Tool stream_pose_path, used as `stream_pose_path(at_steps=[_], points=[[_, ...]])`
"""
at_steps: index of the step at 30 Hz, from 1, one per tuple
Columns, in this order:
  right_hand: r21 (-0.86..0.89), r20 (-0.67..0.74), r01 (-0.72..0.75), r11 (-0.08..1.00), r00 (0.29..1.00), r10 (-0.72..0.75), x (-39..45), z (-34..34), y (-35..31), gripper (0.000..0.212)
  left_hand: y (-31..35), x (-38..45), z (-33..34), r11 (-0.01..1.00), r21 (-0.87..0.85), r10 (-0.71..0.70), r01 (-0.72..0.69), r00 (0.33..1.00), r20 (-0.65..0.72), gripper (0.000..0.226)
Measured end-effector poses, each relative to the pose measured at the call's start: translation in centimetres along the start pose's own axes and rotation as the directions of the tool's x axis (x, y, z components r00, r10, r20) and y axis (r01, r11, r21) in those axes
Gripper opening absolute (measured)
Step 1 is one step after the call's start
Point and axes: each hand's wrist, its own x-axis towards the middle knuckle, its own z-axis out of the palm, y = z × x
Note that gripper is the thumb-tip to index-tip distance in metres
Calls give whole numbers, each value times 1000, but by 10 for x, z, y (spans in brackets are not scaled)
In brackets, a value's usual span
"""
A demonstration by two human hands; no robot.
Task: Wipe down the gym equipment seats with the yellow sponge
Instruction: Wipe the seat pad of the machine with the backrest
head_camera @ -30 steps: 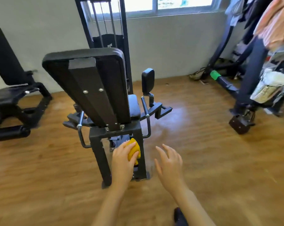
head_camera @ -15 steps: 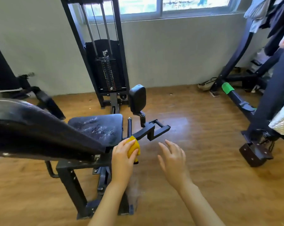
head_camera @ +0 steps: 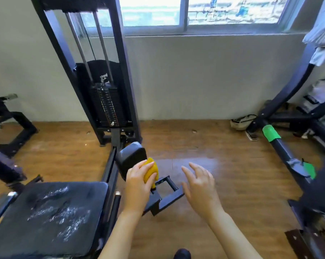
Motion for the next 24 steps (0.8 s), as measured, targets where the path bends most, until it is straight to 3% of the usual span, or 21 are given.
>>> stream_pose_path(at_steps=[7, 13, 16, 20, 24], points=[[43, 65, 78, 996, 995, -81, 155, 47, 77, 49, 0, 142, 61, 987, 84, -132, 140, 987, -93, 37], [154, 154, 273, 950, 943, -296, 288, 116, 117, 50, -22, 234, 110, 940, 103, -293, 325, 926, -239, 37], [231, 186, 377, 897, 888, -421, 361, 151, 140, 52, -36, 281, 136, 897, 93, -373, 433, 851, -370, 35], [314, 172, 520, 794, 791, -587, 451, 183, 171, 50, -46, 336, 167, 807, 32, -480, 589, 688, -545, 33], [357, 189, 620, 699, 684, -704, 525, 213, 180, 50, -47, 376, 187, 709, -4, -549, 705, 548, -631, 32]])
